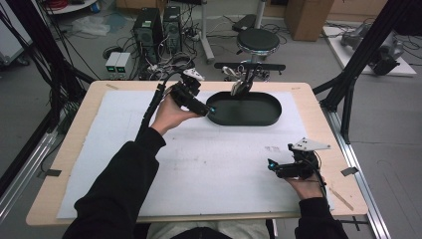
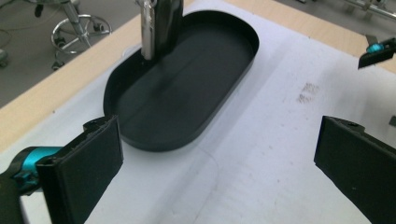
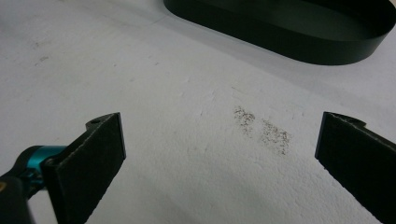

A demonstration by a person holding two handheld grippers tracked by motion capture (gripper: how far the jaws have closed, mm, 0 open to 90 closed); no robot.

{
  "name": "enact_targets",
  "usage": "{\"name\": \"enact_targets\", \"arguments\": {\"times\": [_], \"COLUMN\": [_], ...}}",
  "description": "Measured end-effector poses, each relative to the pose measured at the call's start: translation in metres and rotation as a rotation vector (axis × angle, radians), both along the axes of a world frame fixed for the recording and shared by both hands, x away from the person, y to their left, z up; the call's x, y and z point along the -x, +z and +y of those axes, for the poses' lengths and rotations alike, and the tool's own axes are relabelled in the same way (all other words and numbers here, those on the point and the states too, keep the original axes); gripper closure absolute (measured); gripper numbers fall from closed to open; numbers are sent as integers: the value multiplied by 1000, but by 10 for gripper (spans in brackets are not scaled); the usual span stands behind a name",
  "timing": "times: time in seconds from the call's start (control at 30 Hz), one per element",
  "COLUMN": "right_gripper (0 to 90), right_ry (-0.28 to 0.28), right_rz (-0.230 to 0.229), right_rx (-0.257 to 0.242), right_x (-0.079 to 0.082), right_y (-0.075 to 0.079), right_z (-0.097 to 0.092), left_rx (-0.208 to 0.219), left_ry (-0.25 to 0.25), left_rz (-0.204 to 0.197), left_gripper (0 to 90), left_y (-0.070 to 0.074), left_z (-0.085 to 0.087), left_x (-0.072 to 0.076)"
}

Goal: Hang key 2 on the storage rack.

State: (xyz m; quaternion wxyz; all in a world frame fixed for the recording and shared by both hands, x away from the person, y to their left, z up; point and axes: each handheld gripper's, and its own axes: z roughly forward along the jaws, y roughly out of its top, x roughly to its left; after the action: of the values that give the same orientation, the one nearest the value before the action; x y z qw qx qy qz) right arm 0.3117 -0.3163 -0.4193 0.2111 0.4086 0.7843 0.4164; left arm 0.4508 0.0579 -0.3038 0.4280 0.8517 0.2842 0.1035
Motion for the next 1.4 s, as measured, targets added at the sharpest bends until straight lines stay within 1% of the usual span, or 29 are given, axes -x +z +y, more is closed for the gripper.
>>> {"name": "enact_targets", "arguments": {"times": [0.17,0.23,0.3,0.43,0.53,0.57,0.6,0.63,0.73,0.8,0.87,0.9,0.97,1.07,1.13,1.17,1.23,1.27,1.4], "right_gripper": [8,8,8,8,8,9,8,8,8,8,8,8,8,8,8,8,8,8,8], "right_ry": [3,2,2,3,4,5,7,9,9,11,10,10,10,12,10,10,10,8,11], "right_rz": [-3,-3,-2,-1,1,-2,-2,-4,3,2,4,4,3,4,5,5,6,11,5], "right_rx": [3,2,2,0,-1,1,2,3,0,3,1,0,-1,1,0,0,1,-1,-1], "right_x": [0,0,0,0,-1,-1,-1,-1,-1,-2,-1,-1,-1,-1,-1,-2,-2,-2,-1], "right_y": [0,0,0,0,0,0,0,0,0,-1,-1,0,0,-1,-1,-1,-1,-1,0], "right_z": [1,1,0,1,2,2,2,2,3,3,3,3,3,3,3,3,3,4,5], "left_rx": [-31,-34,-37,-69,-66,-73,-69,-78,-86,-69,-76,-70,-71,-68,-63,-58,-64,-74,-86], "left_ry": [2,11,16,23,25,16,12,2,-10,3,12,17,33,53,72,83,100,103,120], "left_rz": [0,-6,-3,-7,-1,6,16,26,30,30,39,47,58,77,86,84,84,76,63], "left_gripper": [17,17,17,17,17,17,17,17,17,17,17,17,17,17,17,17,17,17,17], "left_y": [-8,-11,-14,-18,-20,-21,-23,-24,-31,-37,-45,-50,-59,-69,-73,-75,-77,-78,-77], "left_z": [8,12,15,22,26,28,29,30,32,35,39,41,46,57,64,68,73,76,83], "left_x": [8,11,14,20,24,25,26,28,33,37,40,42,45,50,52,54,57,59,66]}}
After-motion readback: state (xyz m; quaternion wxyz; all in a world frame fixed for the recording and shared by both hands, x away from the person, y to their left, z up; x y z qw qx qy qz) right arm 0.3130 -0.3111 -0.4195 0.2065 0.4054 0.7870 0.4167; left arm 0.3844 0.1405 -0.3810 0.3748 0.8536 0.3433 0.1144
